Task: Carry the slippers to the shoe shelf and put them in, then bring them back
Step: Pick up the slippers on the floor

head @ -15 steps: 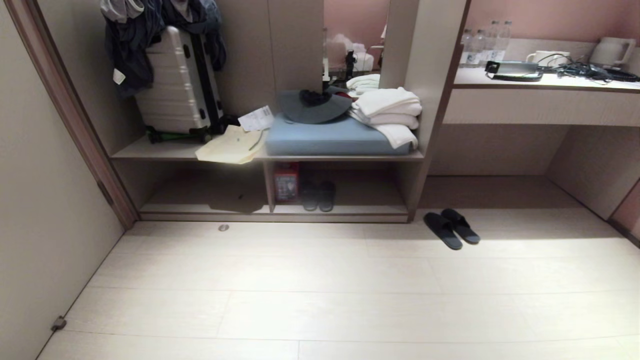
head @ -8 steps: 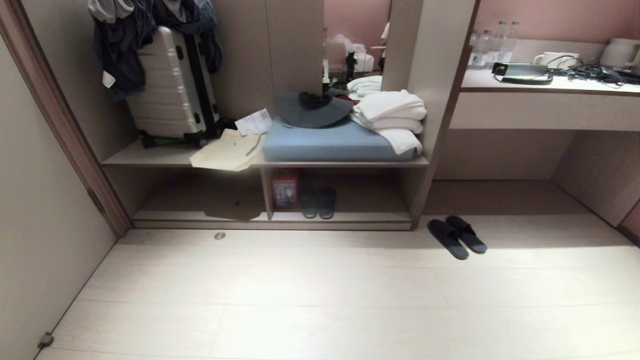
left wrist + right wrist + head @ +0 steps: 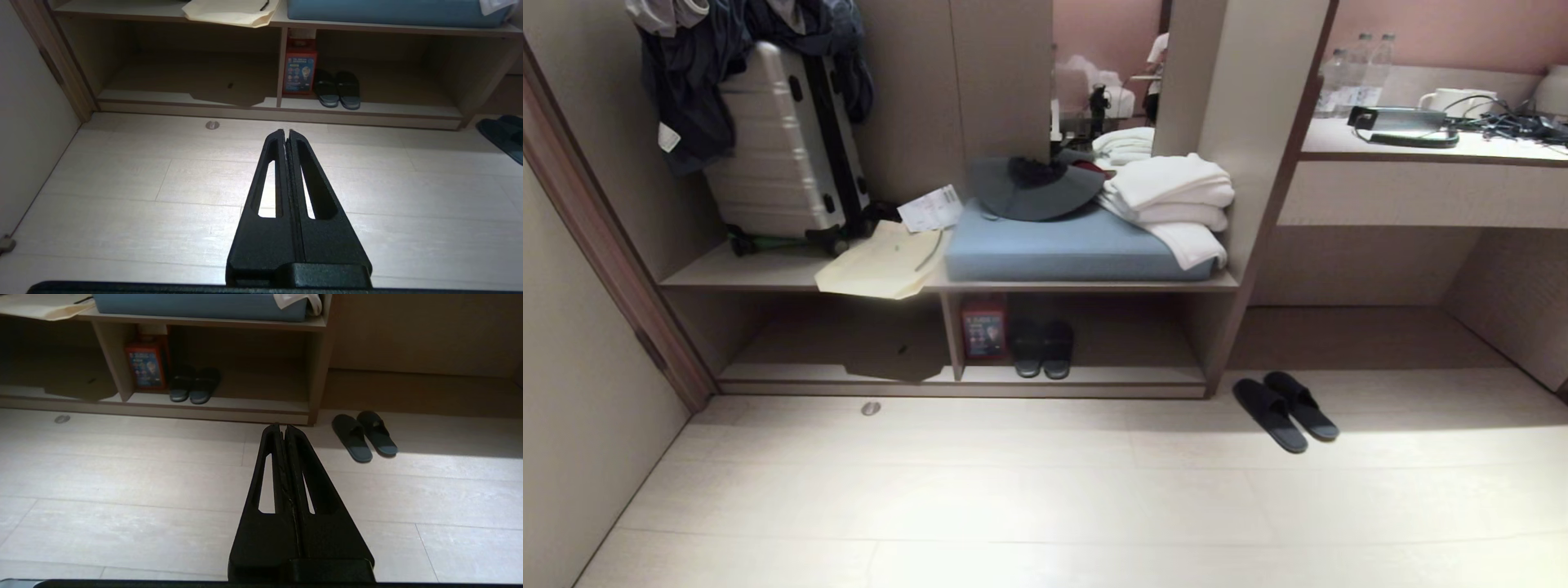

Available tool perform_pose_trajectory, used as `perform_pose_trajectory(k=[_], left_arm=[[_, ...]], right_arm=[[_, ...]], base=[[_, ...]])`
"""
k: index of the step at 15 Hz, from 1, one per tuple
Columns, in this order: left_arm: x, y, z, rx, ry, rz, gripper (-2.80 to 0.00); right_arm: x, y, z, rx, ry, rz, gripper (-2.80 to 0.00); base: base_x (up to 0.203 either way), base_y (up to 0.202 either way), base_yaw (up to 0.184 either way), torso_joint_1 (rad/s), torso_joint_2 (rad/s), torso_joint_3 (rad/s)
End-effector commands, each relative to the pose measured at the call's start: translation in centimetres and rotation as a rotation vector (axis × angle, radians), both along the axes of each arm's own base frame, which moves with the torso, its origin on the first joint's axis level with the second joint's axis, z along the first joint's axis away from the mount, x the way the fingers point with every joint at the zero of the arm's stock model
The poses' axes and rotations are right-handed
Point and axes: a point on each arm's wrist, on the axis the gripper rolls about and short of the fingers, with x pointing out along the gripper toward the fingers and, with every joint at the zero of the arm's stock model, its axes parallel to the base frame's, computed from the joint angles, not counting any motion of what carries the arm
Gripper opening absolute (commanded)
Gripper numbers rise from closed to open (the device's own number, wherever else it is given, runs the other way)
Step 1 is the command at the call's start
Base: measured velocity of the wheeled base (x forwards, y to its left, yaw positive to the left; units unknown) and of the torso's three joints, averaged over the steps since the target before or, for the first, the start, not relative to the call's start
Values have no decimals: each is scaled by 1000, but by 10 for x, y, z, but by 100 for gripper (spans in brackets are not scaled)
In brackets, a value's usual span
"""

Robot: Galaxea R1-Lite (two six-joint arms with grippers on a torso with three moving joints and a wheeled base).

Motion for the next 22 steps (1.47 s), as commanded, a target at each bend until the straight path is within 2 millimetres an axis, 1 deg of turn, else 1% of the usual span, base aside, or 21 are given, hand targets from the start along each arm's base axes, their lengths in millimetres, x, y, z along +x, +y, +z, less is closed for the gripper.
perform_pose_trajectory(k=[1, 22], left_arm=[[0, 0, 0, -1, 0, 1, -280], [0, 0, 0, 0, -1, 1, -280]], right_arm=[[0, 0, 0, 0, 0, 0, -280], [0, 0, 0, 0, 0, 0, -280]], base=[[198, 0, 0, 4, 4, 7], [194, 0, -1, 3, 2, 4]])
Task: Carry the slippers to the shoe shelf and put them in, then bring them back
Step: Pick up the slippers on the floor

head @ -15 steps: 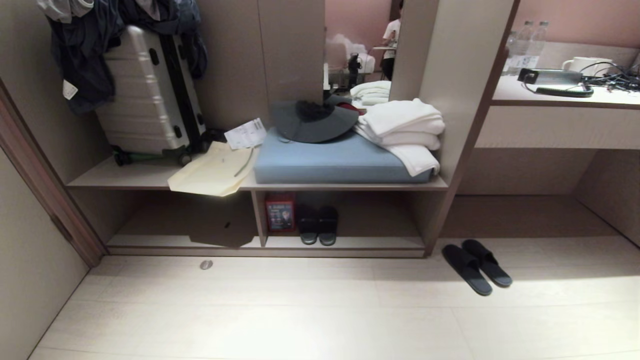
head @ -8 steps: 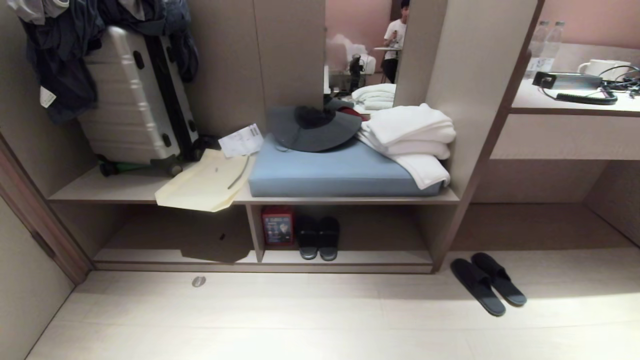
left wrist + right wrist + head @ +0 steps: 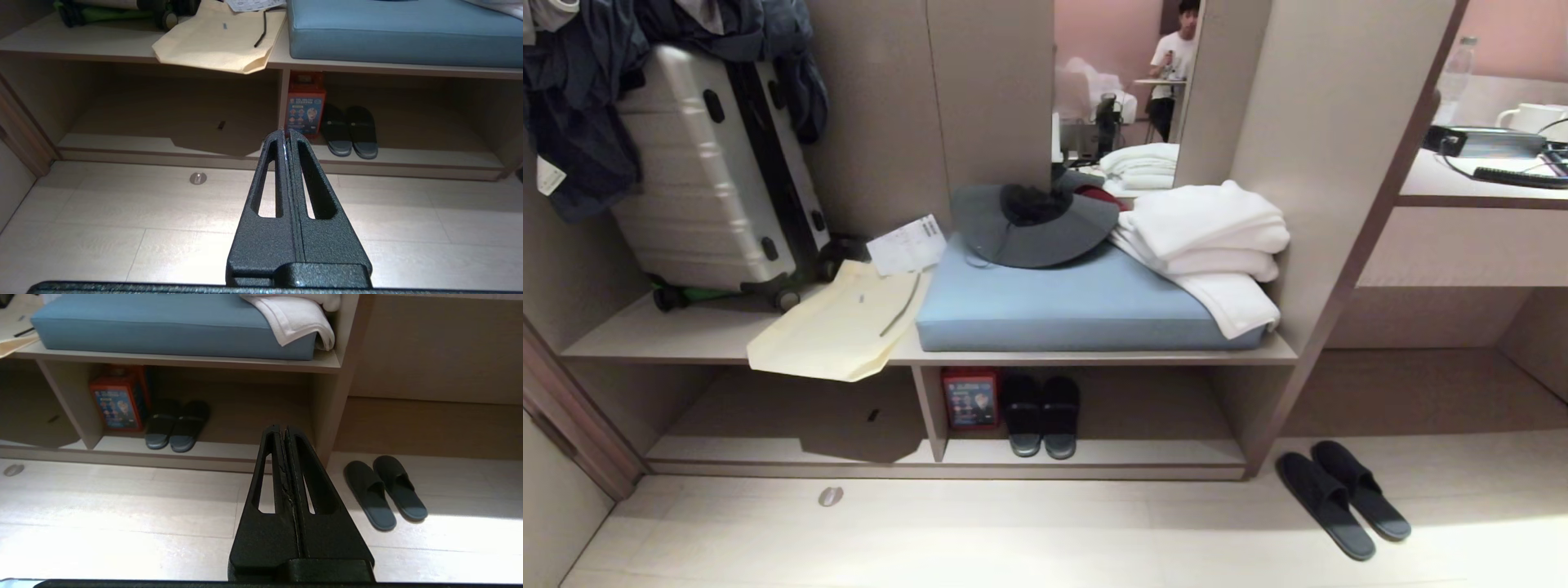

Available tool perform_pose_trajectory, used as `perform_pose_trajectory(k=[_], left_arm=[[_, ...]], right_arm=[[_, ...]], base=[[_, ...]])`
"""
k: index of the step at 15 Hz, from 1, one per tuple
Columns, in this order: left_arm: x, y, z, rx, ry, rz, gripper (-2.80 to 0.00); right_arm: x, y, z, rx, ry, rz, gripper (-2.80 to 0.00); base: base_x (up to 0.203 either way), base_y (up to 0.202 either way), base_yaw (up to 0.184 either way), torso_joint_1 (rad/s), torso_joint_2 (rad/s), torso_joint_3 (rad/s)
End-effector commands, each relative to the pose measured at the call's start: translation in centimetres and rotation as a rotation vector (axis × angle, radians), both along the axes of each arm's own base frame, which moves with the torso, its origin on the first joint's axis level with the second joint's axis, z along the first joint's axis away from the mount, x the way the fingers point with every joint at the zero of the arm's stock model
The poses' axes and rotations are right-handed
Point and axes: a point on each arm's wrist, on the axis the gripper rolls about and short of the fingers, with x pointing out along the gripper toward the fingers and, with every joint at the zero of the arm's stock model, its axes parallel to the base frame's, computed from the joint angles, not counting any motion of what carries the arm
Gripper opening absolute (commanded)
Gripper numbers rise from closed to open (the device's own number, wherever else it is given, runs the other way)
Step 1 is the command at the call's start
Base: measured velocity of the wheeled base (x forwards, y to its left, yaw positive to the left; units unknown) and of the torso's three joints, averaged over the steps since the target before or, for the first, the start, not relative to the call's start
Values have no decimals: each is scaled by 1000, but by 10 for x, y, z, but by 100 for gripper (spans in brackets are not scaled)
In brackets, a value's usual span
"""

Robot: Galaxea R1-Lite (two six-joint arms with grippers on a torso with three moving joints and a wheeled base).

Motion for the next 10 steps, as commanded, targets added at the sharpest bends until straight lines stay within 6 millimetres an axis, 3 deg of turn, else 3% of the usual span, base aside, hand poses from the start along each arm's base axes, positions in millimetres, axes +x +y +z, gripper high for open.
perform_pose_trajectory(k=[1, 7, 10], left_arm=[[0, 0, 0, -1, 0, 0, -280], [0, 0, 0, -3, 1, 0, -280], [0, 0, 0, -3, 2, 0, -280]], right_arm=[[0, 0, 0, 0, 0, 0, -280], [0, 0, 0, 0, 0, 0, -280], [0, 0, 0, 0, 0, 0, -280]], base=[[194, 0, 2, 4, 2, 2], [185, 0, -1, 3, 2, 4], [20, 0, -1, 4, 1, 1]])
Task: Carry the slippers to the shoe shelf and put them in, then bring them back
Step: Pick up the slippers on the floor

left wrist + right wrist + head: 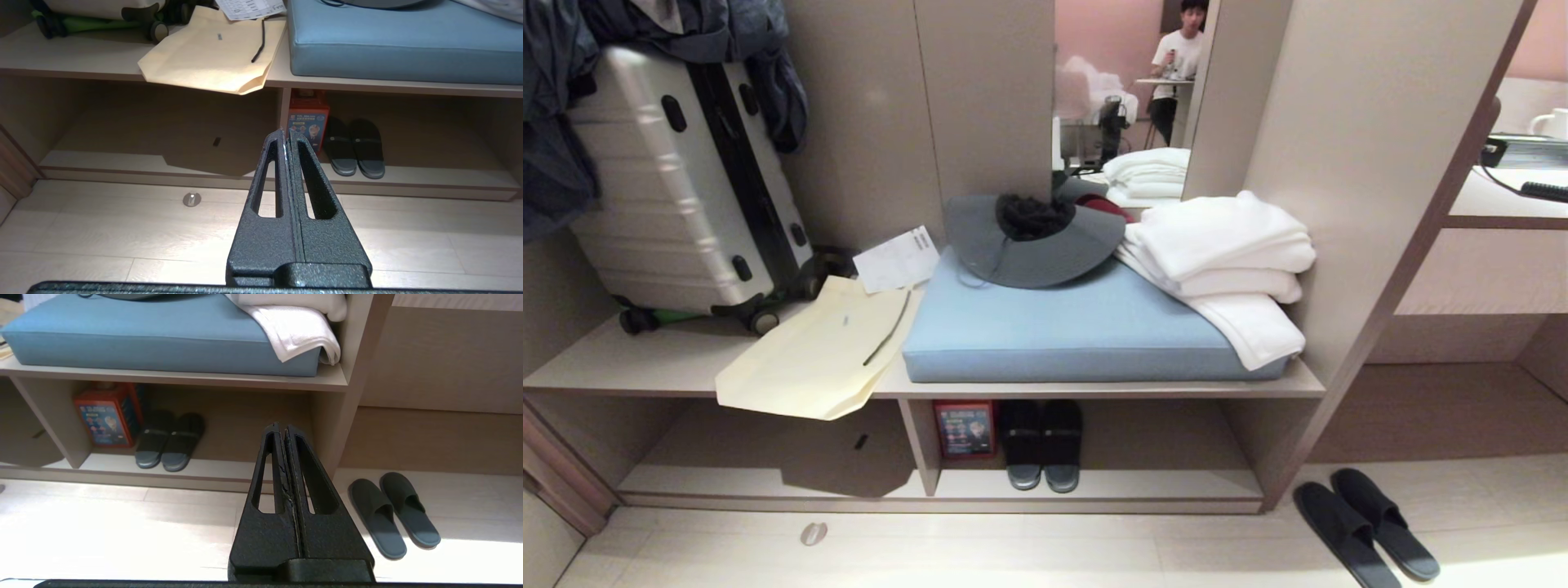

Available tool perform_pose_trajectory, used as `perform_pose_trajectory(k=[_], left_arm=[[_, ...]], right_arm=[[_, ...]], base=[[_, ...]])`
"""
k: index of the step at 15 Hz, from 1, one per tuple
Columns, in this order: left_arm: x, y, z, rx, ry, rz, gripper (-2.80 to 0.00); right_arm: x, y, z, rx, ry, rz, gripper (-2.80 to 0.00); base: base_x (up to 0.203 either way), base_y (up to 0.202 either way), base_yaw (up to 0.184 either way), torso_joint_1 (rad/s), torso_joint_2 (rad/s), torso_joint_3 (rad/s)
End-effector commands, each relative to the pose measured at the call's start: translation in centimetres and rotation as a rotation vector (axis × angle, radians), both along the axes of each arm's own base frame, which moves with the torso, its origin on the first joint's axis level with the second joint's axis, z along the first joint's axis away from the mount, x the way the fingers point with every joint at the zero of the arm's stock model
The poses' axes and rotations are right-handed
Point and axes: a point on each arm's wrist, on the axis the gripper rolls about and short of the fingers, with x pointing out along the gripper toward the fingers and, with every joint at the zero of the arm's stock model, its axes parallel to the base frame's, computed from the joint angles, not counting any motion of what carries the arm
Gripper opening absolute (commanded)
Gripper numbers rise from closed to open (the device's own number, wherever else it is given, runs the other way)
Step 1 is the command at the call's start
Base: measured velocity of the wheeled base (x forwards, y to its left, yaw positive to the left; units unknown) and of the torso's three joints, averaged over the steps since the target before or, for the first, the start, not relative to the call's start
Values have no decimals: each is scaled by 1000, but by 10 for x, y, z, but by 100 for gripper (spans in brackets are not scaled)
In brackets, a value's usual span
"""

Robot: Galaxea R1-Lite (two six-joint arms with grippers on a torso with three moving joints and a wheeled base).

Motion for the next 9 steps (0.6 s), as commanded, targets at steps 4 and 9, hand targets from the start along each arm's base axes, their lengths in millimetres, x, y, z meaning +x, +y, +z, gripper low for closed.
perform_pose_trajectory(k=[4, 9], left_arm=[[0, 0, 0, 1, 2, 0, -280], [0, 0, 0, 1, 2, 0, -280]], right_arm=[[0, 0, 0, 0, -1, 0, -280], [0, 0, 0, 0, -1, 0, -280]], base=[[0, 0, 0, 0, 0, 0], [1, -104, -2, 3, 1, 0]])
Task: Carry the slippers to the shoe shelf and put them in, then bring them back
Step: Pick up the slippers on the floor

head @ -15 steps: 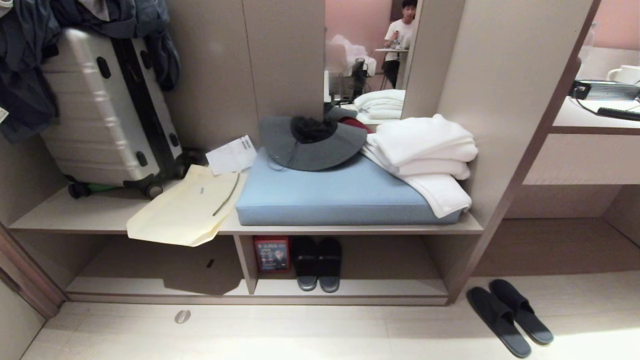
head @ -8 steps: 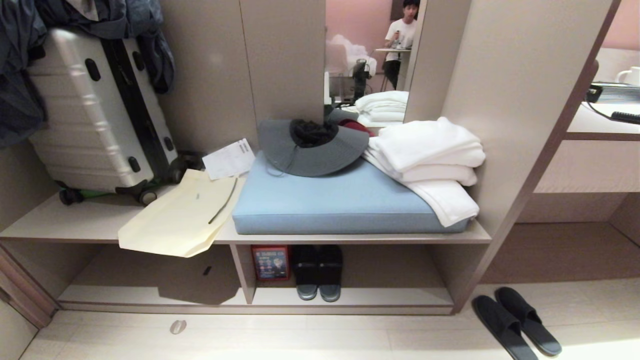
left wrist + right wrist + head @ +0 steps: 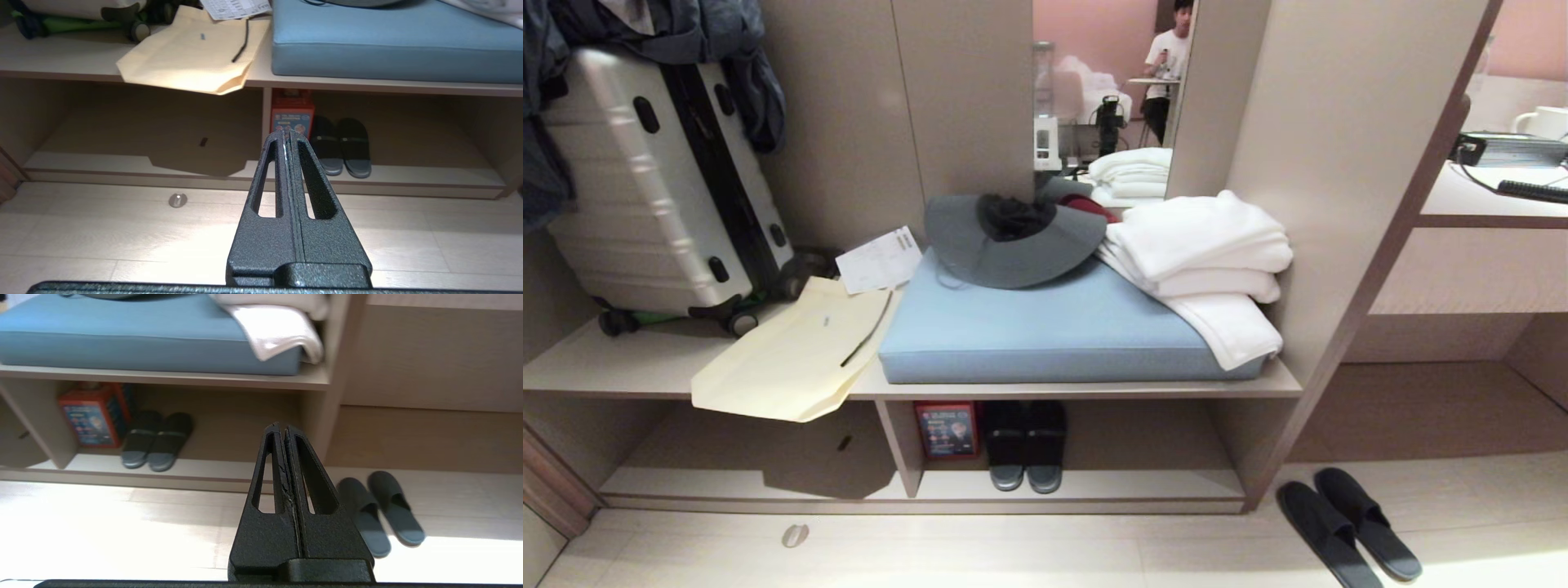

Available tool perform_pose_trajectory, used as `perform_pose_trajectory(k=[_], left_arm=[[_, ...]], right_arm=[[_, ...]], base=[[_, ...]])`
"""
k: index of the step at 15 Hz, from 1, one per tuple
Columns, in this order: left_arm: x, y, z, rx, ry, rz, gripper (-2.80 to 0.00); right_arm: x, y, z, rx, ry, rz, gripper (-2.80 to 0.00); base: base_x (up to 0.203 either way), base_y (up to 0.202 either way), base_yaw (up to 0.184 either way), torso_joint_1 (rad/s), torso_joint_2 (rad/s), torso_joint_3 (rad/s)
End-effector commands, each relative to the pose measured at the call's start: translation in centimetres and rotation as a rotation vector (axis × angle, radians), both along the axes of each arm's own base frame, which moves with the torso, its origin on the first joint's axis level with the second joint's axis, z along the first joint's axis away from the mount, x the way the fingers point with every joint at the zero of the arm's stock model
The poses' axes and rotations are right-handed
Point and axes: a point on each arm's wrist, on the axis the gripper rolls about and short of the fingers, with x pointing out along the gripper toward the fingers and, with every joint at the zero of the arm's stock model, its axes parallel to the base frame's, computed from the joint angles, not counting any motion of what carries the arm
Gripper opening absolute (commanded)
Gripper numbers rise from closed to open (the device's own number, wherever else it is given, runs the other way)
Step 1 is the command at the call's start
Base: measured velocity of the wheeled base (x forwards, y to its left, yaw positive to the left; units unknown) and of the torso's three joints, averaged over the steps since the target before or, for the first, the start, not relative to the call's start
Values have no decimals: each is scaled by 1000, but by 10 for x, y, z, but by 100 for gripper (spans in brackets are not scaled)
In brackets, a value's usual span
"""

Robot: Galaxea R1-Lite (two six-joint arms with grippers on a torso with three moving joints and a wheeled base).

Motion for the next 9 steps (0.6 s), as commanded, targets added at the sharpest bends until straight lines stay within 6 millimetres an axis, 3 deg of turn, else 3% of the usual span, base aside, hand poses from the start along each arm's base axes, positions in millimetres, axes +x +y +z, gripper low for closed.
perform_pose_trajectory(k=[1, 9], left_arm=[[0, 0, 0, -1, 1, 0, -280], [0, 0, 0, -1, 2, 0, -280]], right_arm=[[0, 0, 0, 0, -1, 0, -280], [0, 0, 0, 0, -1, 0, -280]], base=[[0, -200, 0, -1, 2, 2], [0, -197, 2, 2, 2, 2]])
